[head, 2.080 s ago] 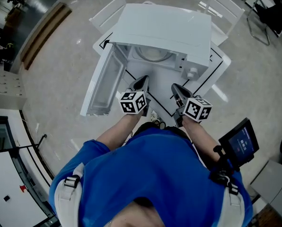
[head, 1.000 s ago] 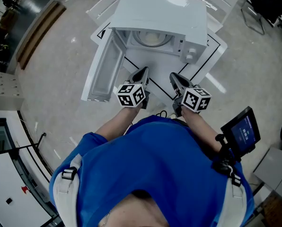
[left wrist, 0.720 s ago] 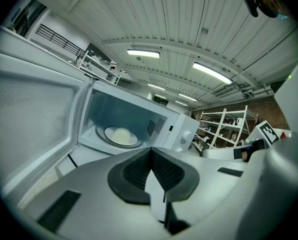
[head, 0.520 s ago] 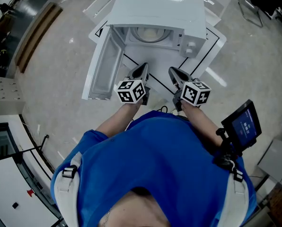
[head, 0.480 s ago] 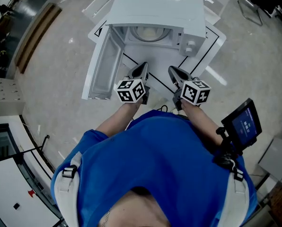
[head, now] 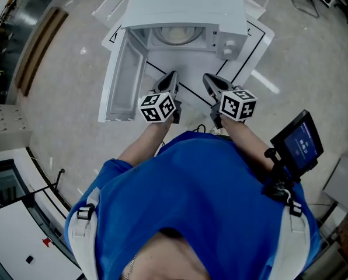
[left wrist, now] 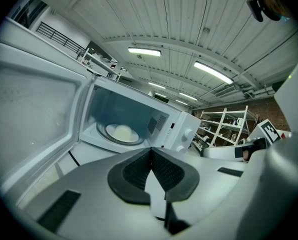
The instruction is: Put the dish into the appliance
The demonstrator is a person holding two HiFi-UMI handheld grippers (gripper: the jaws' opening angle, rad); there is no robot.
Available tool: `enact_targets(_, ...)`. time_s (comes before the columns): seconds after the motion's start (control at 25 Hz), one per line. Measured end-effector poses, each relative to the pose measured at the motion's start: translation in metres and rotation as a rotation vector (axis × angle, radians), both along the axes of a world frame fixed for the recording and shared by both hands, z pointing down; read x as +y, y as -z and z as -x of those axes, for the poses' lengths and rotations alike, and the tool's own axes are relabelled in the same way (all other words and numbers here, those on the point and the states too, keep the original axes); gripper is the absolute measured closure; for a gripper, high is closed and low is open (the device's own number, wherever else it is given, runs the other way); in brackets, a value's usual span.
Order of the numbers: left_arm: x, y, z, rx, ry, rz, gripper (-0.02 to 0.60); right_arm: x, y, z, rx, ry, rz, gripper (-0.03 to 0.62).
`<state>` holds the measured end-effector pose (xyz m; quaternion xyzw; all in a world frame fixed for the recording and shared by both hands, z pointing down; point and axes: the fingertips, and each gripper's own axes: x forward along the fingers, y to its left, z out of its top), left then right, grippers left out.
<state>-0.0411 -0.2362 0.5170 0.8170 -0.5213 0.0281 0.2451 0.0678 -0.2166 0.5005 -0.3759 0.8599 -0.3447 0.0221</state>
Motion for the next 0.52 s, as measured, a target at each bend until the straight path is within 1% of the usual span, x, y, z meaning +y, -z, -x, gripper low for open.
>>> enact_targets(0.2, -0.009, 0.001, -0.007, -0.009, 0.012, 0.011, 0.574, -0.011, 0.003, -0.008, -0.007, 0.006, 0.0, 0.594)
enact_targets(0.52, -0.013, -0.007, -0.009, -0.03, 0.034, 0.013, 0.574, -0.014, -0.005, -0.012, -0.021, 0.024, -0.002, 0.594)
